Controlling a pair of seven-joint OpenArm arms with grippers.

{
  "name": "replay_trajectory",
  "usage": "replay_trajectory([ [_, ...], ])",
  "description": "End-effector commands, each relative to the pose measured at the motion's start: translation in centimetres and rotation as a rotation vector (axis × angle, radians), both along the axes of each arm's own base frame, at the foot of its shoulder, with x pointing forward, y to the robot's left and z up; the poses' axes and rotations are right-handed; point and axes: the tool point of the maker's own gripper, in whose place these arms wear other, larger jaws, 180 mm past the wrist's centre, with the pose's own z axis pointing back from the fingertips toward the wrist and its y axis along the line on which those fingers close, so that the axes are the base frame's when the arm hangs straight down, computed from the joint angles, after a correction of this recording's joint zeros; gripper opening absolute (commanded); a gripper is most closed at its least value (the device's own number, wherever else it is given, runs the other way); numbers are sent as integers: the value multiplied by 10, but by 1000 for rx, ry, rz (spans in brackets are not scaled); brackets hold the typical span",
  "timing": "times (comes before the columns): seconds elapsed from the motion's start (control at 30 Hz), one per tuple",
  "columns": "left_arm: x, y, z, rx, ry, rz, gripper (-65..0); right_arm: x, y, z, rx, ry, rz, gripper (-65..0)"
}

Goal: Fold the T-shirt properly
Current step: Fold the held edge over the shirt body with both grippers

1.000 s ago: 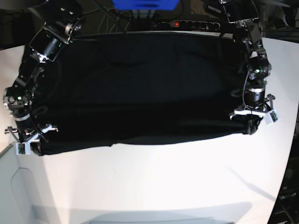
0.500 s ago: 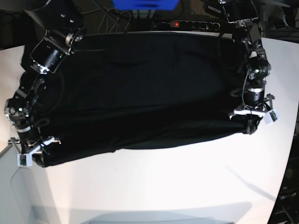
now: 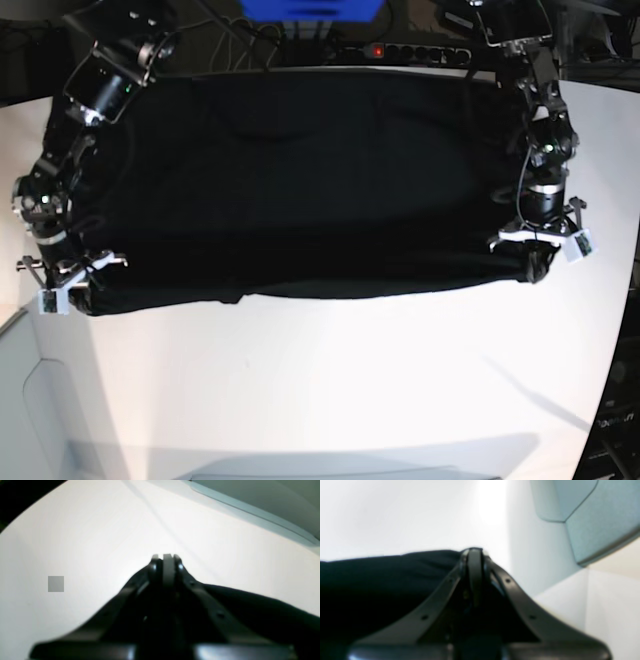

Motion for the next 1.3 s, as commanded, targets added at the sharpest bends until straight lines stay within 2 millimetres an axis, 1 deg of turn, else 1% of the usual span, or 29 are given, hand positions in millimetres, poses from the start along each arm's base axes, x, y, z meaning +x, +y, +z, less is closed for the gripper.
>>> replay_trajectory([
  [0.0, 0, 4, 15, 27, -43, 2, -650, 0, -5, 19, -29, -62, 17, -650],
  [0.17, -16, 4, -3, 26, 12, 1, -650, -29, -2, 4, -46, -55, 32, -650],
  [0.27, -29, 0, -17, 10, 49, 5, -650, -47, -1, -6, -47, -52, 40, -650],
  [0.4, -42, 0, -29, 8, 90, 6, -650, -63, 0, -17, -41, -48, 47, -650],
  [0.6, -54, -1, -40, 7, 129, 6, -650, -79, 1, -24, -40, -39, 53, -650],
  [0.7, -54, 1, -39, 9, 127, 8, -650, -88, 0, -26, -39, -48, 53, -650],
  [0.8, -60, 15, -36, 19, 124, 46, -650, -97, -4, -28, -37, -55, 42, -650],
  [0.87, -61, 18, -36, 22, 123, 50, -650, -101, -8, -31, -38, -49, 30, -650],
  [1.0, -58, 9, -34, 28, 104, -36, -650, -105, -11, -32, -39, -42, 23, -650],
  [1.03, -59, 4, -36, 19, 103, -52, -650, -106, -11, -33, -40, -37, 22, -650],
  [1.1, -63, 3, -37, 6, 96, -49, -650, -106, -11, -34, -41, -32, 22, -650],
  [1.27, -72, 7, -55, -31, 130, -20, -650, -113, -6, -42, -24, -15, 19, -650],
])
